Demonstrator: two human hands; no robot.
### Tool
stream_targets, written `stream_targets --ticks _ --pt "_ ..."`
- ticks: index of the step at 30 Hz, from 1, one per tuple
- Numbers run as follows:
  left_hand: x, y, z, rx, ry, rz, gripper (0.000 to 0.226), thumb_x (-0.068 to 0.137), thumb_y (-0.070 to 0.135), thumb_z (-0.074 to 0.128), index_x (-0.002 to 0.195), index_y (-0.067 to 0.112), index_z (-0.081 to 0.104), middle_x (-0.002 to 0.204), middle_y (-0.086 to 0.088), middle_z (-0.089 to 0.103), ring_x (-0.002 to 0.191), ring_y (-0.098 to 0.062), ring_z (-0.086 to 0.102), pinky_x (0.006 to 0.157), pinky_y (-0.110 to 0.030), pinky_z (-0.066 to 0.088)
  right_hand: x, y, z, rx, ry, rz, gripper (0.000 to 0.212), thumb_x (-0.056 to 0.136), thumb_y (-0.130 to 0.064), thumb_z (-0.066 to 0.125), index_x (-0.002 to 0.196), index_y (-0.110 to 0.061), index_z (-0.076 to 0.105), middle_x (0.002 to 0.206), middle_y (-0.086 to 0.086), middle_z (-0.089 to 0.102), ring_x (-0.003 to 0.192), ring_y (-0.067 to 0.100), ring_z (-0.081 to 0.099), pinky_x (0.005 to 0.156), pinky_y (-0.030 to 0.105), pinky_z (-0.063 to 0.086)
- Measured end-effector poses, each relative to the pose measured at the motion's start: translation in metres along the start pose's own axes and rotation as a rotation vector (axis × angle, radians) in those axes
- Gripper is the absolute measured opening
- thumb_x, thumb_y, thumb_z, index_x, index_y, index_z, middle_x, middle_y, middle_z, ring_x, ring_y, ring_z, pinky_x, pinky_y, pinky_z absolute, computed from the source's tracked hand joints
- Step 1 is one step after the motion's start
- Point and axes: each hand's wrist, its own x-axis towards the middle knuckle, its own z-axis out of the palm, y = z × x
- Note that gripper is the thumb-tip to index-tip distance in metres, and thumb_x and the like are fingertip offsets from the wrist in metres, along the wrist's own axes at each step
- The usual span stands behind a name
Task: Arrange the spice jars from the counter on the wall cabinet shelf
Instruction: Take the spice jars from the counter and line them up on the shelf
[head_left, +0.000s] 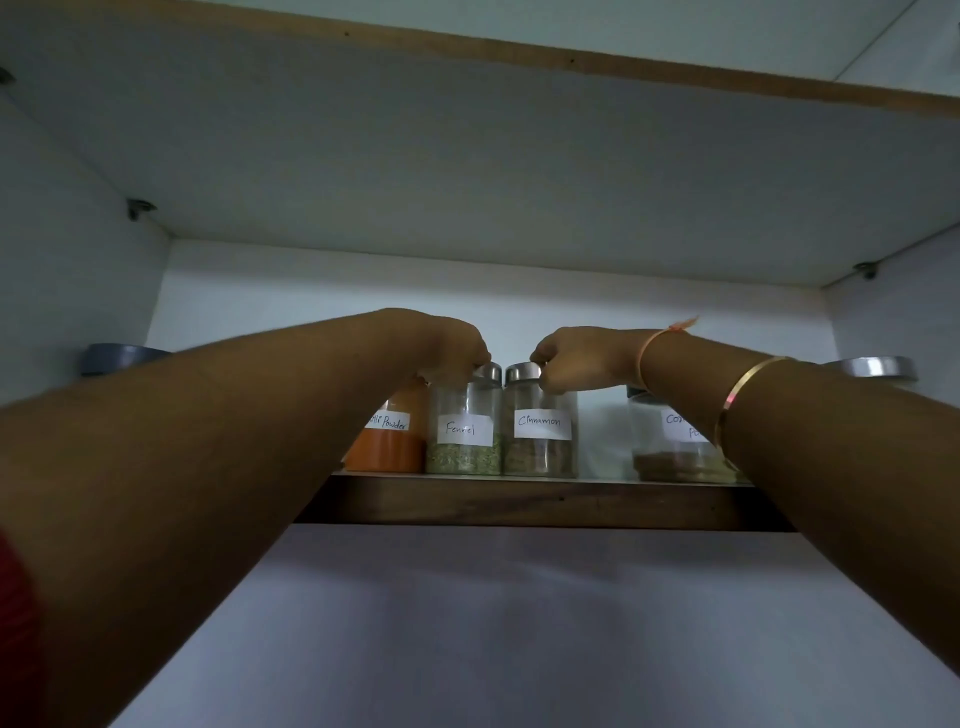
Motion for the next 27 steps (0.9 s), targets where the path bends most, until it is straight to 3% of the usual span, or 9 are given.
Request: stream_targets --ticks 4,8,12,14,16,17,20,27 --pt "0.006 -0.001 0.001 0.007 -0.035 0.0 0.042 0.094 0.008 0.045 0.136 0.004 0.045 0.133 -0.014 0.052 0.119 -0.029 0.052 0.101 -0.042 0.044 0.009 0.004 0.004 0.019 -0.023 0.037 0.043 0.087 -0.016 0.05 0.128 -0.004 0.055 0.132 0.013 0.056 0.122 0.03 0.052 0.103 0.04 0.043" --pt "0.004 -0.003 -0.001 0.005 -0.062 0.0 0.04 0.093 0.007 0.044 0.133 0.003 0.047 0.129 -0.016 0.054 0.114 -0.031 0.055 0.097 -0.044 0.047 0.008 0.003 0.007 0.037 -0.064 0.035 0.037 0.086 -0.015 0.051 0.121 -0.002 0.056 0.125 0.016 0.057 0.11 0.028 0.054 0.079 0.032 0.038" --pt "0.002 0.004 -0.001 0.013 -0.077 -0.044 0.043 0.096 0.009 0.043 0.138 0.002 0.039 0.134 -0.017 0.05 0.116 -0.03 0.053 0.097 -0.04 0.047 0.006 0.003 0.01 0.115 -0.064 0.063 0.032 0.087 -0.009 0.049 0.118 0.0 0.055 0.124 0.015 0.055 0.112 0.029 0.051 0.079 0.03 0.038" --pt "0.001 0.008 -0.001 -0.049 -0.119 -0.09 0.055 0.099 0.011 0.042 0.148 0.006 0.019 0.144 -0.019 0.04 0.121 -0.029 0.048 0.094 -0.035 0.046 0.003 0.005 0.011 0.171 -0.058 0.073 0.039 0.088 -0.008 0.048 0.127 -0.003 0.049 0.133 0.015 0.049 0.123 0.03 0.046 0.093 0.033 0.041" --pt "-0.002 0.012 0.0 -0.112 -0.13 -0.131 0.073 0.1 0.014 0.041 0.15 0.009 -0.011 0.157 -0.019 0.014 0.141 -0.036 0.022 0.109 -0.041 0.031 -0.001 0.008 0.008 0.203 -0.022 0.052 0.052 0.091 -0.008 0.047 0.141 -0.003 0.035 0.147 0.015 0.038 0.135 0.03 0.036 0.107 0.037 0.034" --pt "-0.004 0.015 -0.001 -0.126 -0.108 -0.143 0.076 0.1 0.017 0.04 0.148 0.009 -0.018 0.158 -0.018 0.002 0.145 -0.037 0.006 0.114 -0.045 0.019 -0.004 0.009 0.005 0.195 0.013 0.035 0.054 0.093 -0.008 0.046 0.144 -0.002 0.03 0.151 0.015 0.033 0.138 0.03 0.033 0.11 0.036 0.031" --pt "-0.009 0.026 -0.009 -0.17 -0.028 -0.143 0.075 0.099 0.014 0.041 0.149 0.009 -0.015 0.158 -0.017 -0.008 0.144 -0.036 -0.012 0.116 -0.048 0.005 -0.011 0.015 -0.005 0.135 0.09 -0.018 0.059 0.094 -0.011 0.043 0.149 -0.005 0.023 0.157 0.01 0.023 0.145 0.025 0.022 0.114 0.031 0.023" --pt "-0.006 0.065 -0.036 -0.328 0.117 -0.037 0.065 0.098 0.01 0.038 0.151 0.01 0.0 0.158 -0.013 0.013 0.145 -0.032 -0.01 0.117 -0.047 0.01 -0.036 0.048 -0.028 0.104 0.237 -0.015 0.054 0.091 -0.006 0.042 0.145 -0.008 0.037 0.153 0.007 0.034 0.142 0.02 0.029 0.113 0.027 0.023"
